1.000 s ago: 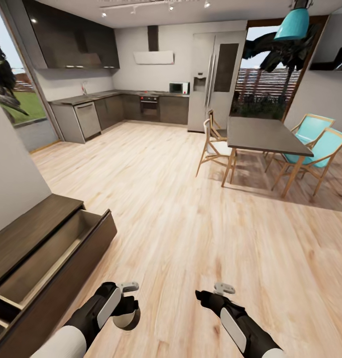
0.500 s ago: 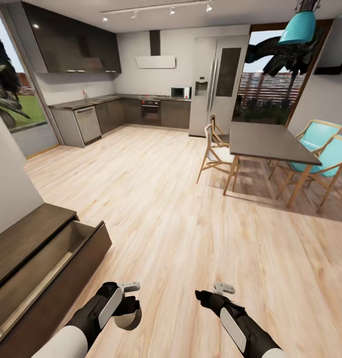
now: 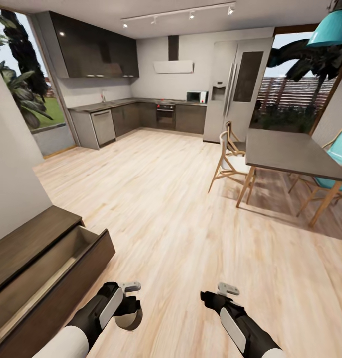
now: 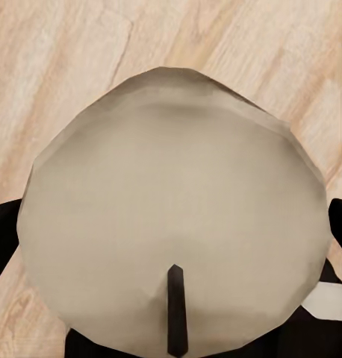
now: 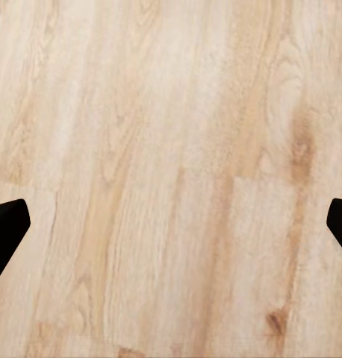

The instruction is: Place each of the two pumpkins and all three candles from the living room inside a cabinet in the living room (use any cabinet), then make sure every cabinet is closed, and position the cauldron so it is next to a table in the living room.

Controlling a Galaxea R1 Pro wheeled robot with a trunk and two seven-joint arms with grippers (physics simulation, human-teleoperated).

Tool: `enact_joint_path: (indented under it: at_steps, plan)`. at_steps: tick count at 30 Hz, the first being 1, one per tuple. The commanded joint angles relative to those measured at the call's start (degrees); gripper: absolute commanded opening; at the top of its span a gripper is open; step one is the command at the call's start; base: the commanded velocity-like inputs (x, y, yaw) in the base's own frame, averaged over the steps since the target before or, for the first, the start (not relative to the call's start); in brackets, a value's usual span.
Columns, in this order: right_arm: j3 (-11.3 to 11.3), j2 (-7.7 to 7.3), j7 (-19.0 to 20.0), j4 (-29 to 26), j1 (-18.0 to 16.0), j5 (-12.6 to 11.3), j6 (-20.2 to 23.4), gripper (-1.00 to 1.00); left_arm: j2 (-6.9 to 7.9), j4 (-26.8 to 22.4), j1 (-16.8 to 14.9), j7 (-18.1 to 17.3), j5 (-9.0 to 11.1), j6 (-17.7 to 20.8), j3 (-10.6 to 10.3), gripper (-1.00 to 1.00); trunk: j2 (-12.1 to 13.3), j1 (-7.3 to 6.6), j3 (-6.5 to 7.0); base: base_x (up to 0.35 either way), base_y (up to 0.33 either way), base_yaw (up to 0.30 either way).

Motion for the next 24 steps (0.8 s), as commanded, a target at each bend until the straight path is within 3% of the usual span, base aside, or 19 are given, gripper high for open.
enact_joint_path:
  at_steps: [1,24]
  plan:
    - [0.33,-0.07,-0.59,-0.13,-0.02,-0.5,0.17,1.0,0.02,-0.06,-0.05,0.54,0.61,0.14,-0.21,-1.0,-0.04,0.03,0.01,0.277,-0.225,0.223]
    - [0.56,-0.07,-0.76,-0.13,-0.02,-0.14,0.25,1.0,0.04,-0.06,-0.05,0.54,0.46,0.14,-0.17,-1.0,-0.04,0.03,1.33,0.211,-0.201,0.239]
